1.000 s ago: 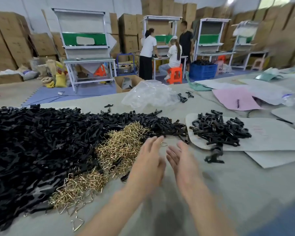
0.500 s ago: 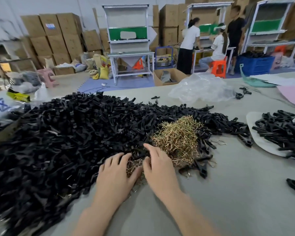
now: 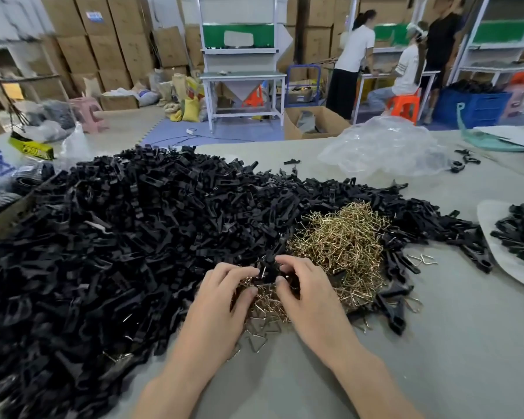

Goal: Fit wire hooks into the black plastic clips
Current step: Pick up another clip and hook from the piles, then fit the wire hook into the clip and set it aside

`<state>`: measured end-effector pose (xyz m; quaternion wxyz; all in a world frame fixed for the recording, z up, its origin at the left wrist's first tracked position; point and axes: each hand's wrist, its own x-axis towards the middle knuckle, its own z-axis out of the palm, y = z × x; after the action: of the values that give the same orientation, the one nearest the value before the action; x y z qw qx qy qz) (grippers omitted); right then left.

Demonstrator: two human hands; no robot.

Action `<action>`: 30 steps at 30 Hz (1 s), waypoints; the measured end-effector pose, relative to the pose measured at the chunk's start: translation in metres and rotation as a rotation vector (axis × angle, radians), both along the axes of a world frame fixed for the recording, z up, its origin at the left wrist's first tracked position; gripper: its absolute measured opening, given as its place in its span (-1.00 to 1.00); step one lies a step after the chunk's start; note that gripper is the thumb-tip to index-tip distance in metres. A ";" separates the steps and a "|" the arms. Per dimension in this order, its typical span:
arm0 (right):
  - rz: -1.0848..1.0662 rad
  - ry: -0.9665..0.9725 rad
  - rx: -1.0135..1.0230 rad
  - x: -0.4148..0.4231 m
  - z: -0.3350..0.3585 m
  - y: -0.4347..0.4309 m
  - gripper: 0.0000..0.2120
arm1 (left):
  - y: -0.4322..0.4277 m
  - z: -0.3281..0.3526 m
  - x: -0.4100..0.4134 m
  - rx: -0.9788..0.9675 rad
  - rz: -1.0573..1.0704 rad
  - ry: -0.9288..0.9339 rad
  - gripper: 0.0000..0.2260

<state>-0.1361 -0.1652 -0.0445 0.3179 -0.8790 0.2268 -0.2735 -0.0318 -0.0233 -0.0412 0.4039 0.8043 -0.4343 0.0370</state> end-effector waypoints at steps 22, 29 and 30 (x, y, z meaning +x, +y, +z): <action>-0.010 -0.120 0.137 -0.006 0.005 0.003 -0.70 | 0.031 0.015 0.023 0.371 0.117 0.003 -0.83; -0.002 -0.186 0.184 -0.007 0.006 0.004 -0.70 | 0.029 0.017 0.017 -0.108 0.194 0.149 -0.78; 0.001 -0.198 0.195 -0.007 0.007 0.004 -0.70 | 0.028 0.020 0.015 -0.198 0.211 0.218 -0.80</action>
<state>-0.1430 -0.1611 -0.0377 0.4226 -0.8128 0.2194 -0.3356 -0.0165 0.0049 -0.0213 0.5197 0.8008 -0.2956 0.0344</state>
